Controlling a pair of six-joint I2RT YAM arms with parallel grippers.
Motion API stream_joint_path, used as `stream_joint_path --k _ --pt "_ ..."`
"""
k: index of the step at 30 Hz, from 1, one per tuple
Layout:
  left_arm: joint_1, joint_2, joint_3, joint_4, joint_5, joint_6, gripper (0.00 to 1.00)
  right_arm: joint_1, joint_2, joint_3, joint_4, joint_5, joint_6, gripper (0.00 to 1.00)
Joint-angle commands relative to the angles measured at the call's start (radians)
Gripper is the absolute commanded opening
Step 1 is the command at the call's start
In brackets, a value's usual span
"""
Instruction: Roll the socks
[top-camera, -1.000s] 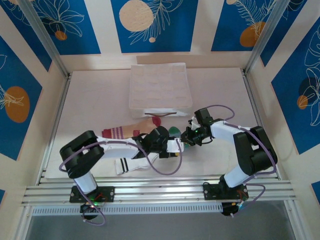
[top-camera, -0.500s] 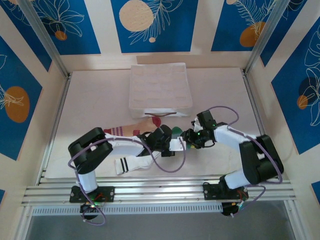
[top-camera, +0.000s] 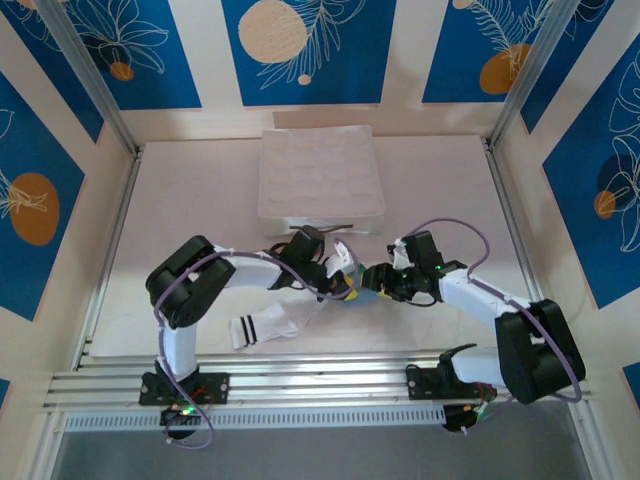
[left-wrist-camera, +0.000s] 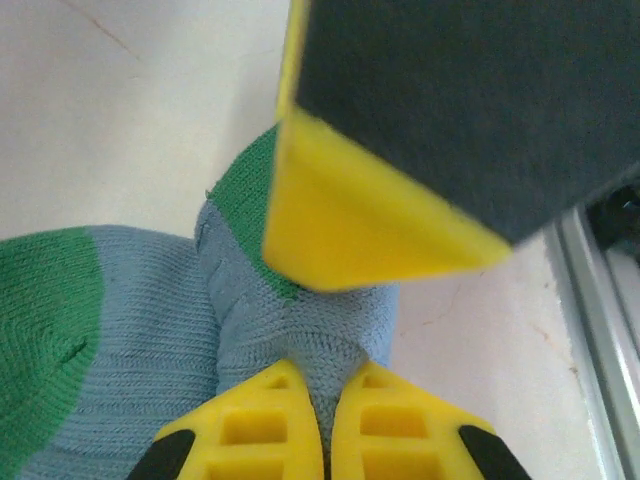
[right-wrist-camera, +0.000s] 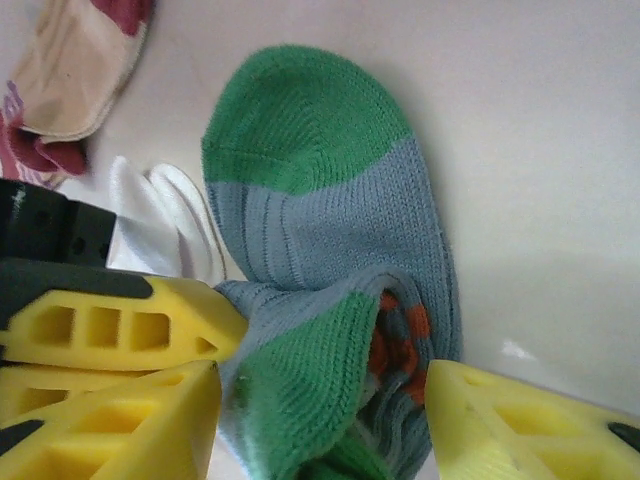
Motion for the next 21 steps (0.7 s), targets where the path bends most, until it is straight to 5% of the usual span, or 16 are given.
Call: stream_joint_path --k 1,5,11,17,21 --pt "0.015 0.059 -0.011 0.005 0.081 -0.16 0.0 0.023 0.06 0.017 0.031 -0.016 -0.013 0.54" --pt "0.04 0.107 -0.004 0.042 0.098 -0.249 0.0 0.033 0.142 0.057 -0.021 0.042 0.001 0.36" --pt "0.036 0.032 -0.054 0.093 0.029 -0.183 0.21 0.035 0.23 0.127 -0.157 0.123 0.001 0.18" --pt "0.007 -0.186 -0.133 0.048 -0.171 0.083 0.35 0.033 0.249 0.141 -0.198 0.144 -0.004 0.15" --pt "-0.098 -0.287 -0.221 0.08 -0.44 0.362 0.4 0.035 0.256 0.151 -0.205 0.135 -0.002 0.15"
